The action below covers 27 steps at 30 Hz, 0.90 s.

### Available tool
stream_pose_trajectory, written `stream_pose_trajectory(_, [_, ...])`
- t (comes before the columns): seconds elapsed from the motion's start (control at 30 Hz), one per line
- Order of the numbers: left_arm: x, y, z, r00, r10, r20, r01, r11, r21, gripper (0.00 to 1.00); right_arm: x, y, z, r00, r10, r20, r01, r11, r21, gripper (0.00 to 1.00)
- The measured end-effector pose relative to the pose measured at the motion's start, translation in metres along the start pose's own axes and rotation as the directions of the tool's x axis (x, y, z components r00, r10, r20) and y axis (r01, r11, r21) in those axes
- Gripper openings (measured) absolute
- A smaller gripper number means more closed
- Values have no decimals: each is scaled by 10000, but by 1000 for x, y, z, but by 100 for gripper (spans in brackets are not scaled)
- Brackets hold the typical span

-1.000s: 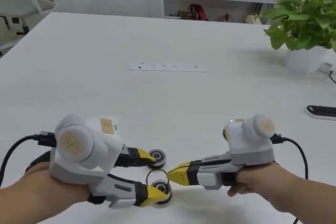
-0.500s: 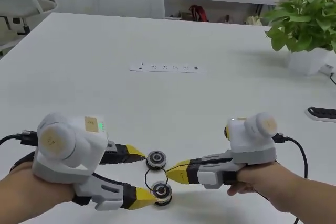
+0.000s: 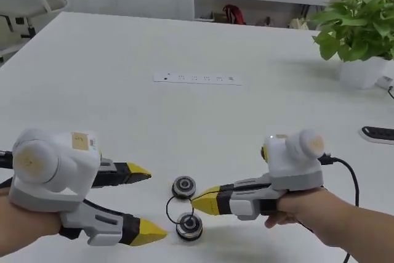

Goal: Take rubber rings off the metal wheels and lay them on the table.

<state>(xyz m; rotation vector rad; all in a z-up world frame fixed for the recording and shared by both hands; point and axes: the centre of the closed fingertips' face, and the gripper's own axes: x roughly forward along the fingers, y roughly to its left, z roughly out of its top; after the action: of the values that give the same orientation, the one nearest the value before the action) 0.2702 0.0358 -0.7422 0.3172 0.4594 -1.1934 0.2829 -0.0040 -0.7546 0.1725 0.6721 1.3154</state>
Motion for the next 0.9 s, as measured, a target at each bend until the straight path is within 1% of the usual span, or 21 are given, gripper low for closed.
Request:
stream_pose_trajectory(0.23, [-9, 2, -4, 9999, 147, 10, -147, 9998, -99, 65, 2, 4, 4, 9999, 103, -41, -104, 9999, -138, 0])
stream_pose_trajectory(0.37, [-14, 3, -8, 9997, 237, 18, -236, 9995, -211, 68, 3, 6, 6, 9998, 210, -52, -210, 9997, -124, 0])
stream_pose_trajectory(0.57, [-19, 6, -10, 9991, 421, 41, -420, 9987, -292, 68, 5, 8, 10, 9997, 257, -36, -258, 9994, -229, 0])
stream_pose_trajectory(0.63, [-21, 7, -13, 9988, 493, -11, -493, 9984, -272, 68, 6, 8, 12, 9996, 272, -15, -272, 9993, -237, 0])
stream_pose_trajectory(0.9, [-26, 8, -18, 9979, 643, -44, -644, 9972, -375, 70, 12, 11, 16, 9995, 320, 6, -319, 9989, -335, 0])
